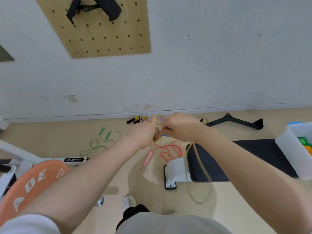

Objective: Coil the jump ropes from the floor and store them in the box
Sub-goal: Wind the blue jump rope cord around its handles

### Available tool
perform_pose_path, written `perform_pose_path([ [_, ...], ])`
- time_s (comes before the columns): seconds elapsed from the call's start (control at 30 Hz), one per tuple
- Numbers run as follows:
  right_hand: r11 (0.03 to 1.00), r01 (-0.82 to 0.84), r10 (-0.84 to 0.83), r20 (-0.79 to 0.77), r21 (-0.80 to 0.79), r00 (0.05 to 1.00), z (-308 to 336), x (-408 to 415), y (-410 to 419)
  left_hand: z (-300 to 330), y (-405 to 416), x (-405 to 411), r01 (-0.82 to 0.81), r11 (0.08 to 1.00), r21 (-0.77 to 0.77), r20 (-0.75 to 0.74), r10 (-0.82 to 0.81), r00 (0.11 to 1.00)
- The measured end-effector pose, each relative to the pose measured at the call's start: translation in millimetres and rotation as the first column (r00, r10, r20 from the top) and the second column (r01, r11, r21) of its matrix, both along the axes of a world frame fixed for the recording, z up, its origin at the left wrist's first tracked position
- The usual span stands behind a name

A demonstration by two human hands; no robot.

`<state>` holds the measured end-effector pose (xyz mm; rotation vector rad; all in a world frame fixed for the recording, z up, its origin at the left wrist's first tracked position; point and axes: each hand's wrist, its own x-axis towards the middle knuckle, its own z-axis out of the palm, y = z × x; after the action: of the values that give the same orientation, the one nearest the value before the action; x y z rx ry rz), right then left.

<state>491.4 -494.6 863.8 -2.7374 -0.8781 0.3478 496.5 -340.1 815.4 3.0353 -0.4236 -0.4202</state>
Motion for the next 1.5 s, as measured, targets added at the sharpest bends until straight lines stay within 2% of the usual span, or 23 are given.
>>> perform_pose_path([
  [0.13,0.977,0.082,-0.057,-0.131,0.195,0.99,11,14,-14,16,-9,-9,0.137,0.991,0.009,0.068,-0.137,0.988],
  [0.23,0.93,0.172,-0.113,-0.194,0.323,0.974,10,19,-24,35,-13,-14,0.185,0.98,-0.067,0.022,-0.184,0.983],
  [0.3,0.866,0.231,-0.077,-0.338,0.443,0.938,11,17,-29,43,-15,-19,0.184,0.955,-0.234,-0.022,-0.194,0.981],
  [0.37,0.766,0.301,-0.005,-0.463,0.569,0.886,11,13,-32,49,-16,-21,0.116,0.903,-0.414,-0.068,-0.158,0.985],
  [0.47,0.652,0.408,0.033,-0.562,0.638,0.826,5,12,-29,50,-12,-19,0.018,0.828,-0.561,-0.114,-0.099,0.989],
  [0.53,0.719,0.363,-0.063,-0.465,0.592,0.883,1,14,-24,48,-4,-16,-0.052,0.759,-0.649,-0.16,-0.069,0.985],
  [0.6,0.829,0.311,-0.171,-0.318,0.465,0.933,-6,12,-21,47,0,-17,-0.145,0.62,-0.771,-0.225,-0.052,0.973],
  [0.67,0.914,0.228,-0.147,-0.251,0.335,0.957,-16,3,-14,44,-1,-18,-0.214,0.498,-0.84,-0.276,-0.052,0.96],
  [0.7,0.951,0.174,-0.123,-0.204,0.255,0.971,-21,-2,-10,41,-2,-18,-0.231,0.494,-0.838,-0.283,-0.033,0.958],
  [0.8,0.996,0.074,-0.07,-0.073,0.053,0.995,-29,-11,2,29,-2,-15,-0.257,0.574,-0.777,-0.249,0.095,0.964],
  [0.9,0.997,0.07,-0.071,-0.085,-0.016,0.994,-29,-13,5,17,2,-12,-0.23,0.691,-0.686,-0.159,0.166,0.973],
  [0.97,0.994,0.009,-0.019,-0.089,-0.108,0.996,-28,-14,6,12,7,-10,-0.24,0.755,-0.611,-0.103,0.224,0.969],
  [1.1,0.971,-0.06,0.038,-0.1,-0.231,0.994,-21,-12,8,10,7,-7,-0.179,0.91,-0.375,-0.161,0.126,0.979],
  [1.17,0.967,-0.076,0.07,-0.033,-0.245,0.997,-9,-9,9,12,3,-8,-0.109,0.973,-0.201,-0.168,0.075,0.983],
  [1.23,0.986,-0.035,0.043,0.045,-0.163,0.998,7,-6,6,11,3,-9,-0.044,0.995,-0.088,-0.189,0.027,0.982],
  [1.3,0.999,0.05,-0.049,0.065,-0.016,0.997,23,-1,0,7,5,-11,0.035,0.987,-0.158,-0.208,-0.068,0.976],
  [1.37,0.978,0.133,-0.135,0.005,0.159,0.991,26,7,-10,11,5,-16,0.086,0.963,-0.254,-0.159,-0.129,0.979],
  [1.43,0.873,0.255,-0.183,-0.205,0.416,0.961,20,12,-18,21,3,-21,0.11,0.938,-0.33,-0.046,-0.132,0.99],
  [1.5,0.671,0.404,-0.107,-0.458,0.622,0.883,13,12,-24,33,-1,-26,0.097,0.866,-0.49,0.004,-0.109,0.994],
])
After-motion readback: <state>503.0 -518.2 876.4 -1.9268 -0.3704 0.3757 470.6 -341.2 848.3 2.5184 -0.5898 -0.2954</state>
